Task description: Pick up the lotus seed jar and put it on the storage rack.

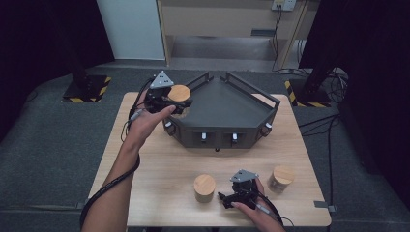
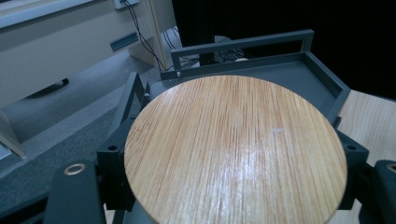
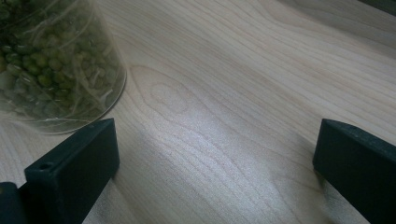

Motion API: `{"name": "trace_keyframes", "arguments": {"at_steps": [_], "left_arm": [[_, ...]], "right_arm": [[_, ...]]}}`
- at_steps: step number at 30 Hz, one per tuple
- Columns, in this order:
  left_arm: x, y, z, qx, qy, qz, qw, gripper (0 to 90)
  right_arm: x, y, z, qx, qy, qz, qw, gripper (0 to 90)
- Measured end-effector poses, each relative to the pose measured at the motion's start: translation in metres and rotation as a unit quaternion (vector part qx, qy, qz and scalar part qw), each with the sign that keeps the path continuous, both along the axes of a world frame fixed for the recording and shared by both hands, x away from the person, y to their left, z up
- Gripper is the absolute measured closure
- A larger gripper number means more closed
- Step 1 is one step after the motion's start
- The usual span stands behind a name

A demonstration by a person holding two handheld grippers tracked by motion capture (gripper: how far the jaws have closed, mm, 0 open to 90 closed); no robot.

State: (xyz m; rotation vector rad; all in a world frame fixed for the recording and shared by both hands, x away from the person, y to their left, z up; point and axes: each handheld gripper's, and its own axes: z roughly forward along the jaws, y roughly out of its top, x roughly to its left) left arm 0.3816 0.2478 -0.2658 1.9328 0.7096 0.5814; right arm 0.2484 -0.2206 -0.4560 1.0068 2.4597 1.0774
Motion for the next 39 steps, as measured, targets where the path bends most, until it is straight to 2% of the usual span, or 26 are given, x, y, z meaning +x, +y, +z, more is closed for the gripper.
{"name": "trace_keyframes", "arguments": {"at_steps": [3, 10, 14, 19, 24, 26, 30, 39], "left_arm": [[0.005, 0.000, -0.002, -0.006, 0.003, 0.003, 1.0000, 23.5], [0.016, -0.015, -0.003, 0.022, 0.018, 0.004, 0.9996, 23.5], [0.022, -0.020, -0.007, 0.017, 0.019, 0.000, 0.9997, 23.5], [0.026, -0.028, -0.008, 0.022, 0.018, -0.001, 0.9996, 23.5], [0.032, -0.033, -0.013, 0.024, 0.027, 0.001, 0.9993, 23.5], [0.035, -0.032, -0.017, 0.017, 0.033, 0.001, 0.9993, 23.5], [0.040, -0.037, -0.021, 0.032, 0.039, 0.005, 0.9987, 23.5], [0.046, -0.039, -0.032, 0.031, 0.048, 0.004, 0.9984, 23.5]], "right_arm": [[0.000, 0.000, 0.000, 0.000, 0.000, 0.000, 1.0000, 0.4], [0.000, 0.000, 0.000, 0.000, 0.000, 0.000, 1.0000, 0.4], [0.000, 0.000, 0.000, 0.000, 0.001, 0.000, 1.0000, 0.4], [0.000, 0.000, 0.000, 0.000, 0.001, 0.000, 1.0000, 0.4], [0.000, 0.000, 0.000, 0.000, 0.001, 0.000, 1.0000, 0.4], [0.000, 0.000, 0.000, 0.000, 0.001, 0.000, 1.0000, 0.4], [0.000, 0.000, 0.000, 0.000, 0.001, 0.000, 1.0000, 0.4], [0.000, 0.000, 0.000, 0.000, 0.001, 0.000, 1.0000, 0.4]]}}
